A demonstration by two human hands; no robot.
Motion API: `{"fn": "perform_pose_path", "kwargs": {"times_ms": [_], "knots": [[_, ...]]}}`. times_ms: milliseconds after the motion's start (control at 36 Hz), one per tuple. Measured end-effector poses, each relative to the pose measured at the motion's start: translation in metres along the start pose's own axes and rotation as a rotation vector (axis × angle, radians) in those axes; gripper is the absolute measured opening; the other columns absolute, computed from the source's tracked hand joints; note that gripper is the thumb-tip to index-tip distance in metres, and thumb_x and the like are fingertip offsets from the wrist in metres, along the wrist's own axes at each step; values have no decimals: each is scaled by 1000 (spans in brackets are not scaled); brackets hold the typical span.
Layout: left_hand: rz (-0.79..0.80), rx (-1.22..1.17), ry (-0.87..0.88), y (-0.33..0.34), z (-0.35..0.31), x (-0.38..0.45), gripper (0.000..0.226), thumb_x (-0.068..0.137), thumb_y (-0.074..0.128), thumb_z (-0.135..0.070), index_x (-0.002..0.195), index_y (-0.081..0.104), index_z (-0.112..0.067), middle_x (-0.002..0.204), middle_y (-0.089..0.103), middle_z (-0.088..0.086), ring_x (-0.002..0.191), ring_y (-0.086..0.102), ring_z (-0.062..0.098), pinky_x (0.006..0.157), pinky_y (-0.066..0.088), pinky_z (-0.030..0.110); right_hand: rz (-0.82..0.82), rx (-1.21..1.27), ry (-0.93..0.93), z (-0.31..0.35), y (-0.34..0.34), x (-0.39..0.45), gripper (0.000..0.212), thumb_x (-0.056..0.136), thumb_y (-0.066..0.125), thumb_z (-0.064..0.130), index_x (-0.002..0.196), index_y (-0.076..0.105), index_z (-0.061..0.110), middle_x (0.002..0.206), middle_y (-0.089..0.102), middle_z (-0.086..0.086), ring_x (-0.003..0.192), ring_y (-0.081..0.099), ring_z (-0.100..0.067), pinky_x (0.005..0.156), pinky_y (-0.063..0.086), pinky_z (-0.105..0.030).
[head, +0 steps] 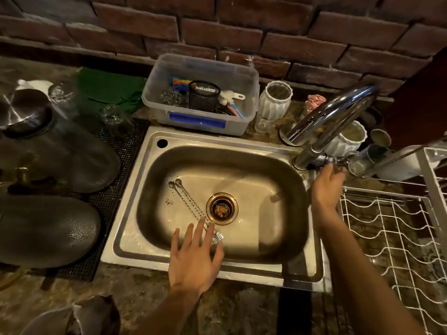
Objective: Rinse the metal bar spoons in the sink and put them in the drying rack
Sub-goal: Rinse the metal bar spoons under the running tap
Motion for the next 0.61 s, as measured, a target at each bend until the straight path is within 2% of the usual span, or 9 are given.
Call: {"fn": "perform_pose_path", "kwargs": {"times_ms": [83,194,278,500,611], "knots": [[-23,19,-2,-4,1,-1,71,92,-5,-67,156,13,-41,166,7,-10,153,13,16,122,-3,49,-18,55,52,-5,5,16,56,103,35,39,147,33,5,143,52,-20,133,48,-34,106,33,-28],[-60,-1,1,-5,2,-1,66,94,2,-64,156,7,-41,166,0,-10,153,12,16,122,0,49,-32,59,89,-13,12,38,55,101,39,42,143,41,6,143,53,-20,133,49,-34,112,37,-39],[-54,-15,16,-4,1,0,66,94,3,-63,156,6,-41,166,-2,-10,153,10,15,122,0,50,-66,51,91,-16,13,49,47,102,41,38,140,48,11,137,58,-18,128,54,-34,106,41,-37],[-48,16,1,-6,-1,-2,64,96,6,-62,155,16,-40,166,9,-10,152,17,14,121,-2,47,-111,-125,180,-28,11,64,57,104,34,45,139,46,2,142,52,-26,133,48,-40,106,37,-40],[-31,27,-8,-7,-2,-2,63,96,8,-62,153,26,-39,164,22,-8,150,23,14,121,3,48,-128,-138,229,-27,10,65,58,104,33,45,140,44,1,142,51,-27,134,46,-40,107,36,-40]]}}
Point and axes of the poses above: each hand's wrist, its own x-axis towards the middle knuckle, its own y-axis out of the palm, z = x × y, the point moved 10 cm from there along x, towards the middle knuckle
